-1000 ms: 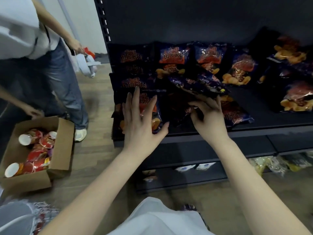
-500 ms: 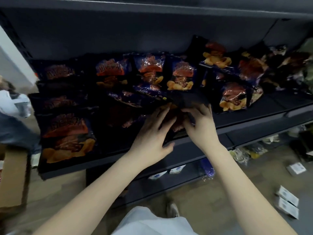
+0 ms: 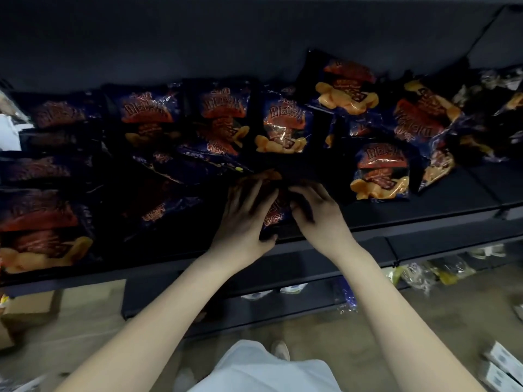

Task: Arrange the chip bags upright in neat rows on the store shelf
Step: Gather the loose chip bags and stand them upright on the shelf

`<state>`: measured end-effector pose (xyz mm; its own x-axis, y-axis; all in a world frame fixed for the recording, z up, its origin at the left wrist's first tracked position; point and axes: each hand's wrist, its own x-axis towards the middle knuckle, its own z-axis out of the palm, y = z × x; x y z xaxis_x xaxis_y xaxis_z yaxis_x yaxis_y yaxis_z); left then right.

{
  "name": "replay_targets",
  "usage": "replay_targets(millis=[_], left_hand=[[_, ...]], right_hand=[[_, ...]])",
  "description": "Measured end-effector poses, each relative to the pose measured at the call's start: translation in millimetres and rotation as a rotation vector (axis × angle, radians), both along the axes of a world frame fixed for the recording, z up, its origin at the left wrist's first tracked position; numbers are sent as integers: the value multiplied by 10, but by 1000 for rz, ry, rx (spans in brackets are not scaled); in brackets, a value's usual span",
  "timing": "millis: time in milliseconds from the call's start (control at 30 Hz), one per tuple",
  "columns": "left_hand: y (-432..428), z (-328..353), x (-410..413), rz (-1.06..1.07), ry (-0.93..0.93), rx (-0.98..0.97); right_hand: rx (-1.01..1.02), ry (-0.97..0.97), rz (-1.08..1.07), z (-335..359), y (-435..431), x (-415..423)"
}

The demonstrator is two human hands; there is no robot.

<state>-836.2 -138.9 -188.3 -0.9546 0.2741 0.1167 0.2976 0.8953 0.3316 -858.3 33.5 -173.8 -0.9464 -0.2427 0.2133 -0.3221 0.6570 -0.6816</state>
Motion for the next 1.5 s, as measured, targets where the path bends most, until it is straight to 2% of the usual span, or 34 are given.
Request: replay_targets(millis=[200,333,467,700,900,1033,1200,1333,1500], left_hand=[[402,-8,-106,65,57,39],[496,-5,-103,101,19,60],[417,161,23,130,34,230],[-103,407,296,382,199,290],[-739,485,633,595,211,287],[-1067,475,756,660,177,342],[-1145,340,715,597,81,471],[-1164,277,665,531,133,451],[-1217,145,480,471,87,417]], right_hand=[[-40,-62,88,-36,278,-129],[-17,-37,126,-14,376,-217],[1,83,166,135,271,-304],[-38,203,319,477,-422,-399],[-26,292,470,485,-1173,-246],[-23,320,521,492,-1603,-123],[131,336,553,387,-1997,-131],[365,379,542,262,-2122,-158],[519,367,517,212,-2079,-246]])
